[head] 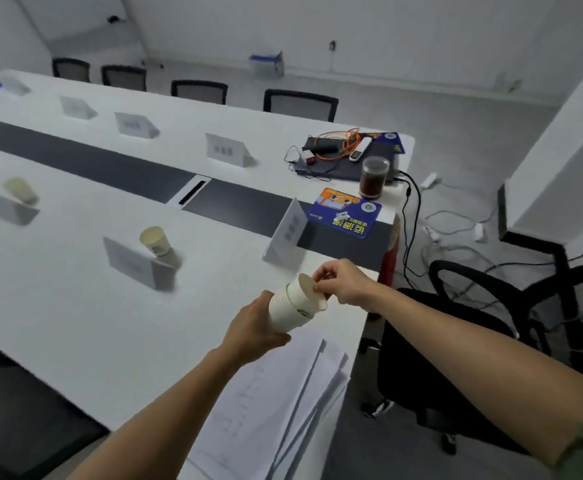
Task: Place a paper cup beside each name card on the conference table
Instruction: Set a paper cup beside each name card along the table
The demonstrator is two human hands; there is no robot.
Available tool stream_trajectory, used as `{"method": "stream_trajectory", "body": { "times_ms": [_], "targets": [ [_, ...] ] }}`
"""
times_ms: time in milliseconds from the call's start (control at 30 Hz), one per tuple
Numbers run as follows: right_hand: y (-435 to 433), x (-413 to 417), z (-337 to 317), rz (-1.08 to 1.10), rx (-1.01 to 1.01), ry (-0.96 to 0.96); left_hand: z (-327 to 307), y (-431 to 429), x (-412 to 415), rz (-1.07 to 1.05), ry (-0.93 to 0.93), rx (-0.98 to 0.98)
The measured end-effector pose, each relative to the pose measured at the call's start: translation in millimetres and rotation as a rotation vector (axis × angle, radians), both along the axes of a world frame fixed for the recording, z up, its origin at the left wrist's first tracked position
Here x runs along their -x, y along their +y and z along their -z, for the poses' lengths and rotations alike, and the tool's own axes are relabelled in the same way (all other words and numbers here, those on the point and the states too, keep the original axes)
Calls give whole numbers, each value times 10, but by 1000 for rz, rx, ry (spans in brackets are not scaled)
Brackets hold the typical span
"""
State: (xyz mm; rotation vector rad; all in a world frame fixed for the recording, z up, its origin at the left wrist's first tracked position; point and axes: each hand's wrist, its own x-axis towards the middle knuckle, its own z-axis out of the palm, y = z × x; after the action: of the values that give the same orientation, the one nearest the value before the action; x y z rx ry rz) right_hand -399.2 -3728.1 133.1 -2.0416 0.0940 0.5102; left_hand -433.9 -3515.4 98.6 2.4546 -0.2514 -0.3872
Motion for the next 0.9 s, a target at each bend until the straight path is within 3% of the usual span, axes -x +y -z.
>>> {"method": "stream_trajectory", "body": {
  "times_ms": [233, 500, 900],
  "targets": [
    [388, -462, -125, -99, -107, 13, -56, 542, 133, -240, 15, -30],
    [550, -1281, -339, 93, -67, -101, -89, 872, -211, -374, 4, -14],
    [547, -2934, 521, 354, 137, -35, 376, 862, -641, -505, 123, 42]
  ]
}}
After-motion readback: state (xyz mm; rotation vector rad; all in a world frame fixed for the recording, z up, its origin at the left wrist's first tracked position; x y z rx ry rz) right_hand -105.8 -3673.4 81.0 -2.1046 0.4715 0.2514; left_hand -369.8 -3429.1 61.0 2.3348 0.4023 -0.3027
